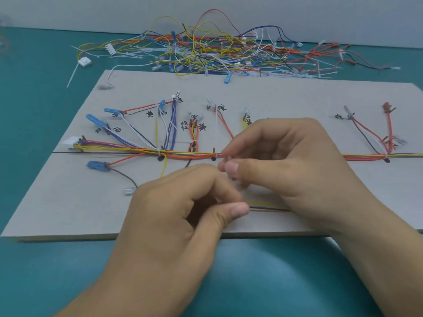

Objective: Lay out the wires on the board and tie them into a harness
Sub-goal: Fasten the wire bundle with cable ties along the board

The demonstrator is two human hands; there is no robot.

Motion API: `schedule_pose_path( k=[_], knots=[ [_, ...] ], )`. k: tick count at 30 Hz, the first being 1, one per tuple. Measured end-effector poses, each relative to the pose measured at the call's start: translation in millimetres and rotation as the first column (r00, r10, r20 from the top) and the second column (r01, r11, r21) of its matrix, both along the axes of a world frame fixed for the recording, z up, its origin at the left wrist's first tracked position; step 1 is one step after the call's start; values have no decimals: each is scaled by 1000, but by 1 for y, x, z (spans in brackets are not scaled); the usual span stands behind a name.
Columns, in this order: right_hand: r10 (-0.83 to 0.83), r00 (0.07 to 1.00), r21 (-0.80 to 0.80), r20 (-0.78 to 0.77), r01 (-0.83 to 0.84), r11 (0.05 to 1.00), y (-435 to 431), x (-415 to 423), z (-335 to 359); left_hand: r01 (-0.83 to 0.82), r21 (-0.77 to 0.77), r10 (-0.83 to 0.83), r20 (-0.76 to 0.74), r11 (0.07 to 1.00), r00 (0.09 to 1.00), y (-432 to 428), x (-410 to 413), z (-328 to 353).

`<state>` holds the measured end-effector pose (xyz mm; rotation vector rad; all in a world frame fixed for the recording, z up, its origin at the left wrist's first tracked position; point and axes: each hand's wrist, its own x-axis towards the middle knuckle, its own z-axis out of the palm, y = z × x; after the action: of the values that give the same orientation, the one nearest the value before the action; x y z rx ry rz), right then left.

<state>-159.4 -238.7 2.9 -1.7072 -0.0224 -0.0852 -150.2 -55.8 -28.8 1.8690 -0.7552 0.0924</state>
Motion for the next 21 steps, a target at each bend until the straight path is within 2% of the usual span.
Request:
schedule_pose_path(
  k=[2,5,8,13,21],
  knots=[
    [35,999,12,-3,-35,999,-2,-1,1,-38,-4,38,-59,999,998,-1,-1,3],
    [54,998,33,-21,-54,998,-5,-1,2,-32,-99,9,-220,995,975,-2,0,9],
    [67,996,29,-52,-66,997,-6,-2,4,-56,-148,9,-304,987,953,-4,3,12],
    [74,990,36,-124,-70,997,-9,-5,7,-118,-201,37,-366,972,930,-3,7,11],
    [129,984,39,-125,-125,991,-9,-7,10,-117,-157,49,-383,981,922,-5,8,12]
  ],
)
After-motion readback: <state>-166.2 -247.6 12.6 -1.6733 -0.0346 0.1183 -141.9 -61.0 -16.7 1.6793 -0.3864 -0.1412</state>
